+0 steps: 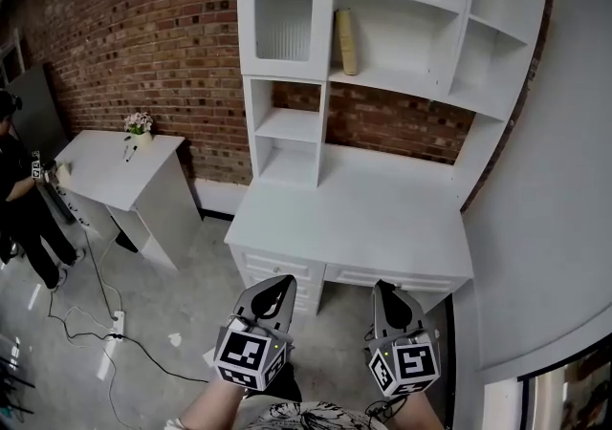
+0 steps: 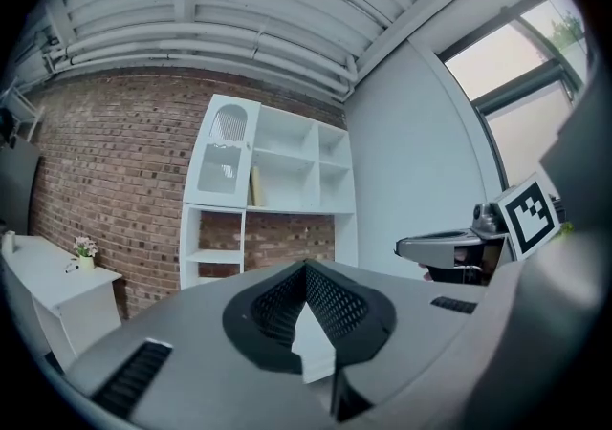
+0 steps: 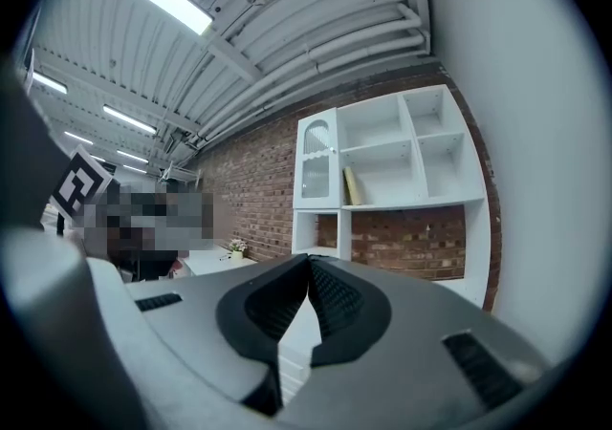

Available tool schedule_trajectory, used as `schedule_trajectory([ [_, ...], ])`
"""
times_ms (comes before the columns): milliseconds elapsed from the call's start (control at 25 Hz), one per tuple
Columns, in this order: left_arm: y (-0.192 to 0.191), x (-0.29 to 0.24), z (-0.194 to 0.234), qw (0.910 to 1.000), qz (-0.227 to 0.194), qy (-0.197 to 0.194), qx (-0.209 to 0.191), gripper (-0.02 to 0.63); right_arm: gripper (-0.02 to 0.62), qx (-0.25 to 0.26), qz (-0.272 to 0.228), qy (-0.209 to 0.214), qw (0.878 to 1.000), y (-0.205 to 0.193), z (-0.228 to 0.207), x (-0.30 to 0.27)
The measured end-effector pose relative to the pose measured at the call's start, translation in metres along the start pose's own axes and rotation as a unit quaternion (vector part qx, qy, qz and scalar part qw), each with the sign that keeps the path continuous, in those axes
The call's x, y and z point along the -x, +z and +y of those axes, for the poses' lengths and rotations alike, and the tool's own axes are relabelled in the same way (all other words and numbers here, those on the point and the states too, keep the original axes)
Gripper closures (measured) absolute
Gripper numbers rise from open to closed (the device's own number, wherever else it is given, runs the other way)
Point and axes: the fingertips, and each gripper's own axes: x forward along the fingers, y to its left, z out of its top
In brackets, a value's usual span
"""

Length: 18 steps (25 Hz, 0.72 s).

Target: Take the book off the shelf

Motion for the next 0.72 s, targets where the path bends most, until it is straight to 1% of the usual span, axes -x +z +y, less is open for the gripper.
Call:
schedule_trajectory([
  [160, -0.004, -0.036, 0.032, 1.0, -0.002, -0.003, 0.009, 0.594, 0.594, 0.006, -0.004, -0.005, 1.0, -0.001, -0.011, -0.044],
  [280, -0.004, -0.072, 0.06, 0.9994, -0.007, -0.026, 0.02, 0.594, 0.594, 0.004, -0.007, -0.017, 1.0, -0.003, -0.021, -0.088],
  [480, 0.009, -0.143, 0.126, 0.9986, -0.015, -0.048, 0.02, 0.594, 0.594, 0.002, -0.007, -0.034, 0.999, 0.006, -0.03, -0.176],
  [720, 0.027, -0.233, 0.203, 0.997, -0.018, -0.075, -0.007, 0.594, 0.594, 0.007, -0.011, -0.064, 0.998, 0.03, -0.05, -0.289],
])
